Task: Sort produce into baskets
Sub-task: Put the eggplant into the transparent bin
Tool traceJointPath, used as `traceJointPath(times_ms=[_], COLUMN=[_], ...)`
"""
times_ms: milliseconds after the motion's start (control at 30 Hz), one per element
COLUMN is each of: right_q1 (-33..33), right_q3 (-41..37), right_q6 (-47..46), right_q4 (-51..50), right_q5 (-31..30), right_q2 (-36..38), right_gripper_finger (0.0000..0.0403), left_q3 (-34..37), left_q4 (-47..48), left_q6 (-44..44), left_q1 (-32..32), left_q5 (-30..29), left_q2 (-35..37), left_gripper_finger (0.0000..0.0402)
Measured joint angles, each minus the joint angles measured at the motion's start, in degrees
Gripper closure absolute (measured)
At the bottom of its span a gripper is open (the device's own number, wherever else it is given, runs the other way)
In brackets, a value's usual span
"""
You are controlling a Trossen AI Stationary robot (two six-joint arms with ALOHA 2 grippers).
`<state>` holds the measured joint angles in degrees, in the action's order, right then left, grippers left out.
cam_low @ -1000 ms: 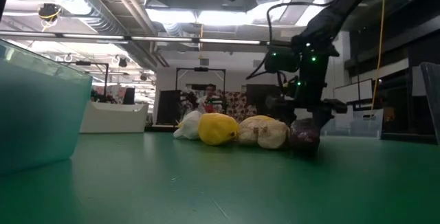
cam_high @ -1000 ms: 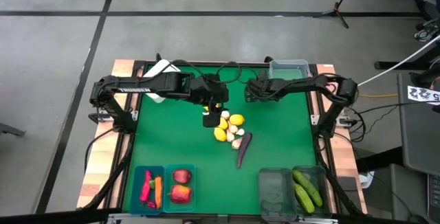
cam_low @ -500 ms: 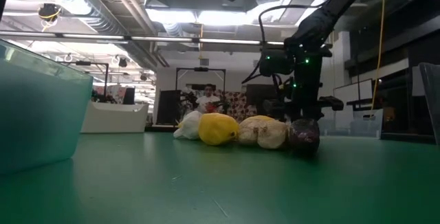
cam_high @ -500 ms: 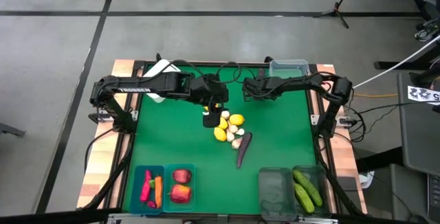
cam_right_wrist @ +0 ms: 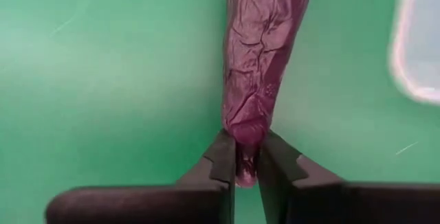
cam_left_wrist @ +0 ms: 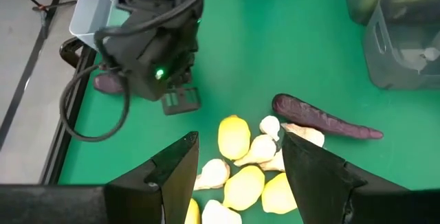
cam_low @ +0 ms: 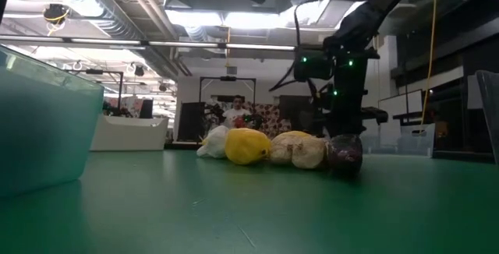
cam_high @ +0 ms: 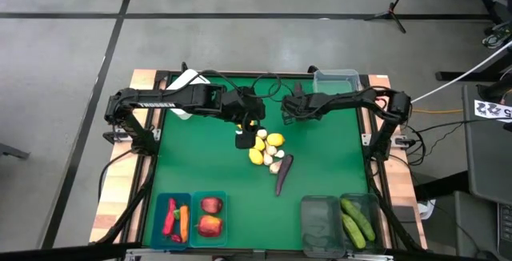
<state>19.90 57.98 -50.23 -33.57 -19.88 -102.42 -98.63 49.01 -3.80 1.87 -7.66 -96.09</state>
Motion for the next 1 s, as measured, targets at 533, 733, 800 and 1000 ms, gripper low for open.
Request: traceJointPath(times_ms=[533,733,800,1000], right_q1=[-0.95,4.48,7.48,15.24], right_q3=[0.05,0.13,0.13,0.13], right_q6=[3.62,8.91,13.03,29.6], right_q4=[-13.69,-24.04,-26.95,-30.88], right_q5=[-4.26,-5.53,-5.38,-4.89], right_q2=[20.34,28.5,29.32,29.02], right_gripper_finger=[0.0369,0.0368,0.0368,0.0367], left_q3=[0.0,0.0,0.0,0.0], left_q4=[0.07,0.03,0.01,0.01], left_q6=[1.46,1.3,1.3,0.29], left_q1=[-0.02,-0.02,-0.02,-0.02], left_q5=[0.02,0.02,0.02,0.0], left_q2=[0.0,0.0,0.0,0.0], left_gripper_finger=[0.0196,0.0196,0.0196,0.0196])
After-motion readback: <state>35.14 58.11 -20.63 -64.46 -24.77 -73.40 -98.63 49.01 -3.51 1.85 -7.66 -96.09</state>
